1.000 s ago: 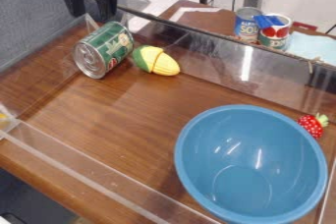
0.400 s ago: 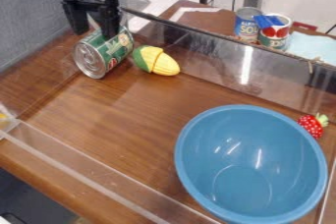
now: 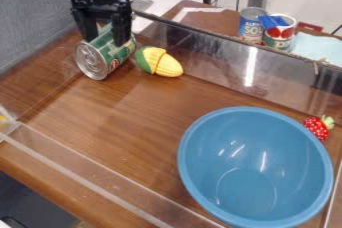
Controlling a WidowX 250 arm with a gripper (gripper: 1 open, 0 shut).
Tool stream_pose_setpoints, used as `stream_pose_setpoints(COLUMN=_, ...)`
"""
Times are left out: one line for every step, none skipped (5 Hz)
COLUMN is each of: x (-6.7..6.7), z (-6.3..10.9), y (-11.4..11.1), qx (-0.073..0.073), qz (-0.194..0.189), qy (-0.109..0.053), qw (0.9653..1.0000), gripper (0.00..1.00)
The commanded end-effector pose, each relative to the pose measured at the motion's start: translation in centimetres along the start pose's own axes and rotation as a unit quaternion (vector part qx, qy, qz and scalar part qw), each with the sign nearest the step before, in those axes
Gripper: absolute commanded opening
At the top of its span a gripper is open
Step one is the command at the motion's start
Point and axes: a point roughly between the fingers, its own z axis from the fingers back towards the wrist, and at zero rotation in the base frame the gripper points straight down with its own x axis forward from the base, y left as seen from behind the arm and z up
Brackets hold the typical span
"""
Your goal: Put the strawberry into the blue bowl
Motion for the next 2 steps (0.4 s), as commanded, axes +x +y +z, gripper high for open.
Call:
stream_pose_setpoints(x=1.68, z=1.89, y=0.50, qx=0.018, qz=0.028, qy=-0.038, qw=0.9987, gripper=1.00)
stream_pose_setpoints(x=1.79, z=1.27, y=0.07, qx=0.018, qz=0.037, qy=-0.040, qw=0.9984, gripper=1.00)
